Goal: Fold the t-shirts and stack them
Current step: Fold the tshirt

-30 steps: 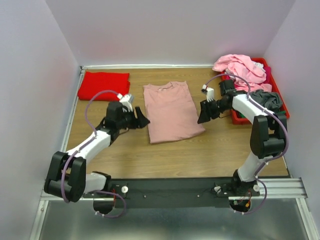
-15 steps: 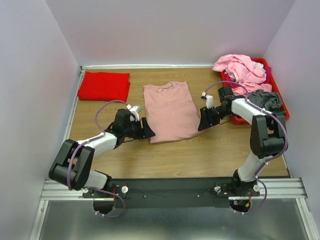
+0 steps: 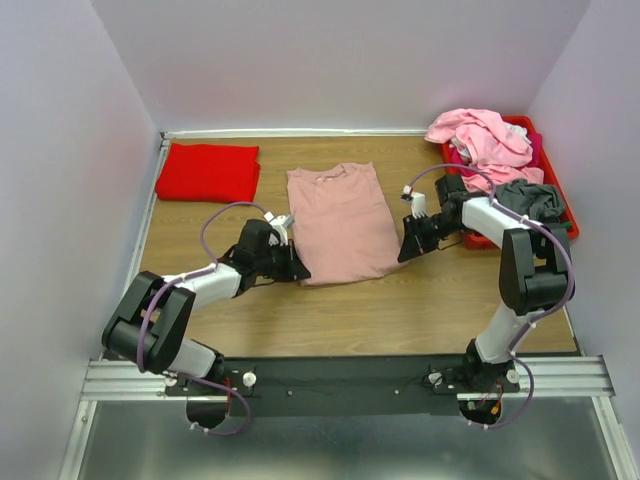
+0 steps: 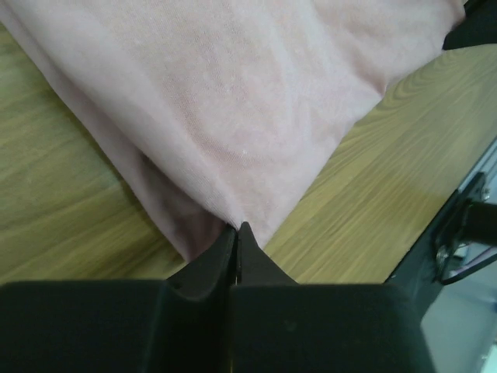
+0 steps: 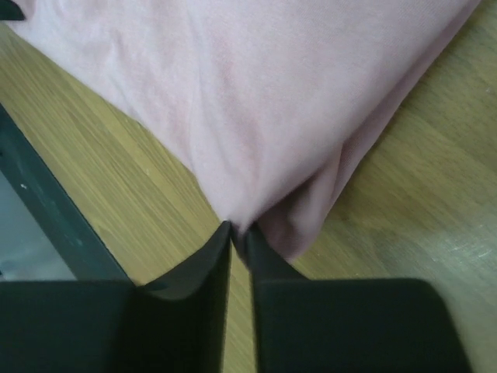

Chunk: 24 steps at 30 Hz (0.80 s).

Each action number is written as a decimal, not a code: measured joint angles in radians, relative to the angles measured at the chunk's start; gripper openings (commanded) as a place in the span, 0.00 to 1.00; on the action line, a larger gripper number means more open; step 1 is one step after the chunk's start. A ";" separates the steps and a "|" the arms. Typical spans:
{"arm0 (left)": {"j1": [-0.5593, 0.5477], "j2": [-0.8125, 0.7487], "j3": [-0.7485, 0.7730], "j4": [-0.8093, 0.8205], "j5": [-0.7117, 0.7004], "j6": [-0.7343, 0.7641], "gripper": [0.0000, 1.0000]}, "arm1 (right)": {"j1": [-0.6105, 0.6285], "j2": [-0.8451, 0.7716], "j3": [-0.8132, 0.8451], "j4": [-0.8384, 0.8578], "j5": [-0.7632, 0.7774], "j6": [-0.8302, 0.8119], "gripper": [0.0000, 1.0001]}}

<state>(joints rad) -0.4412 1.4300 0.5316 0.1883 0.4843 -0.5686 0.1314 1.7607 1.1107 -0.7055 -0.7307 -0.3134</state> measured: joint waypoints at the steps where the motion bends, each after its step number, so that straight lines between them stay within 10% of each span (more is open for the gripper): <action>1: 0.000 0.000 0.000 0.001 0.000 -0.004 0.00 | 0.000 0.000 -0.003 0.000 -0.001 0.000 0.07; 18: 0.000 -0.216 -0.114 -0.043 -0.018 -0.058 0.00 | -0.009 -0.140 -0.106 -0.072 0.120 -0.118 0.02; 22: -0.004 -0.196 -0.121 -0.058 -0.017 -0.083 0.00 | -0.009 -0.091 -0.123 -0.103 0.122 -0.158 0.30; 24: -0.014 -0.194 -0.127 -0.065 -0.016 -0.094 0.19 | -0.010 -0.079 -0.125 -0.126 0.134 -0.179 0.34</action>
<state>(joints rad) -0.4557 1.2362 0.4049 0.1230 0.4679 -0.6624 0.1219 1.6817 0.9855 -0.8318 -0.5964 -0.4927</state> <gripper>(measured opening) 0.007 0.277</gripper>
